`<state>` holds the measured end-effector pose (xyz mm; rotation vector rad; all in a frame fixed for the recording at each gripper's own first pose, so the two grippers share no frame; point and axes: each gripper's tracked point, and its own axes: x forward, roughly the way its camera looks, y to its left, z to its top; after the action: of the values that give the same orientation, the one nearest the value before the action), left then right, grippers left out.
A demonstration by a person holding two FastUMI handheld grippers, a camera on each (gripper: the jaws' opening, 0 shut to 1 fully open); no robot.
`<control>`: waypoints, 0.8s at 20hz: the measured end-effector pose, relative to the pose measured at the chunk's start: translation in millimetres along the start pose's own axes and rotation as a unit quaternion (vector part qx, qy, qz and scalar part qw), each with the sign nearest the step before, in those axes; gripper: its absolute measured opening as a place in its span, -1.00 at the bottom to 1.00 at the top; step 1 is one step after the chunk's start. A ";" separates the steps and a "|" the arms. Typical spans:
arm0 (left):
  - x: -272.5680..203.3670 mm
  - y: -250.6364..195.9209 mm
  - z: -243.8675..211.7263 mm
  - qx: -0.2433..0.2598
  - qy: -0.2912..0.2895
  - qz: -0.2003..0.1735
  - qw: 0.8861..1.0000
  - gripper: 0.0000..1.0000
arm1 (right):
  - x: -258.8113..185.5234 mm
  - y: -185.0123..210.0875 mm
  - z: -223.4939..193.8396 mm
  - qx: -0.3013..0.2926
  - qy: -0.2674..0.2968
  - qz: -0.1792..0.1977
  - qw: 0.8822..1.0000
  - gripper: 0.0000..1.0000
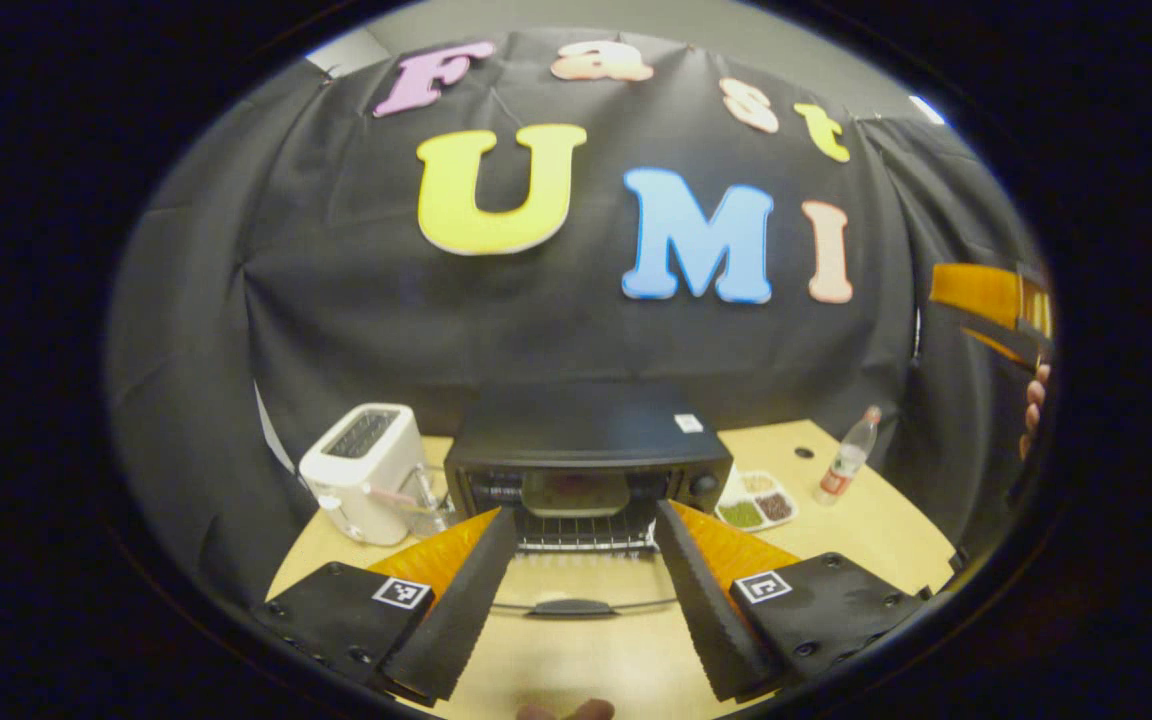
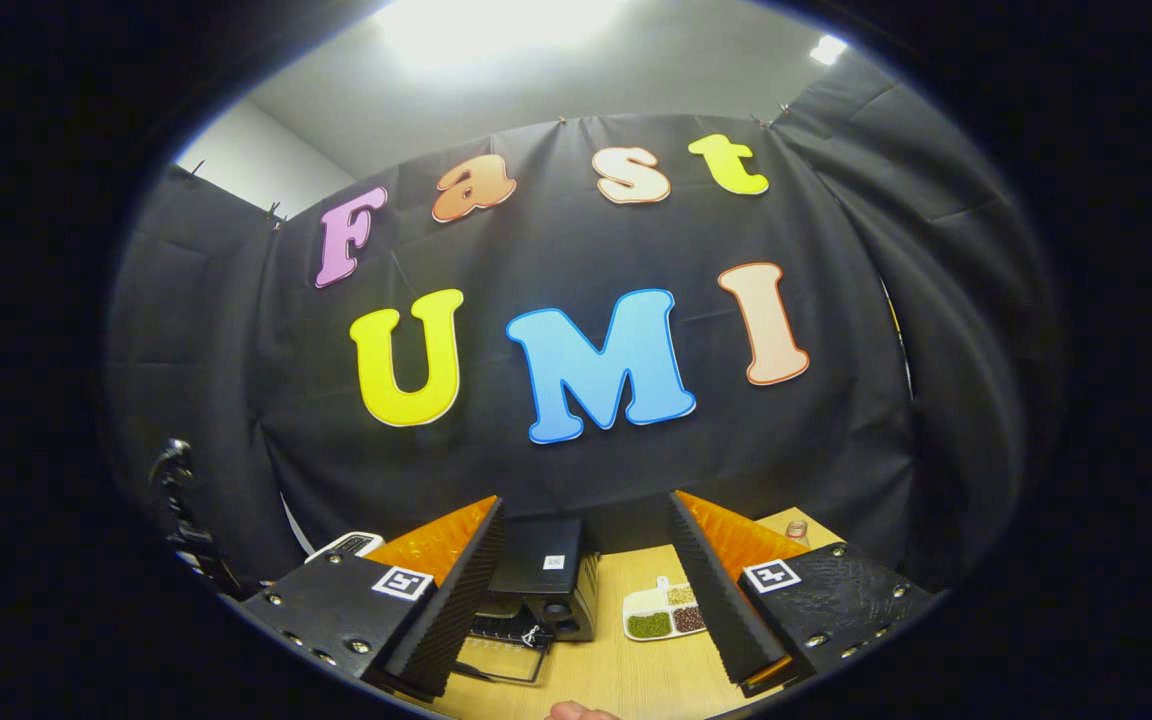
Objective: Open the electric oven with the left hand, put the food in, and close the electric oven.
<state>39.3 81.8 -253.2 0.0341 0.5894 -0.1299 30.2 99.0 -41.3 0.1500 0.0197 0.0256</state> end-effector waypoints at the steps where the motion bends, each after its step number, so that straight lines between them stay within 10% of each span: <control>1: 2.4 3.6 -18.9 0.006 0.041 0.005 0.999 0.89 | -0.7 -2.8 -2.2 -0.001 0.004 -0.001 1.000 0.94; 16: 80.1 -4.7 -189.2 -0.034 0.317 -0.008 0.948 0.91 | -1.8 -68.3 -28.6 -0.009 0.051 -0.047 0.998 0.94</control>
<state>0.2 81.2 -455.0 0.0023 1.2376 -0.1126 29.5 35.7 -79.8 0.1295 0.1279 -0.0596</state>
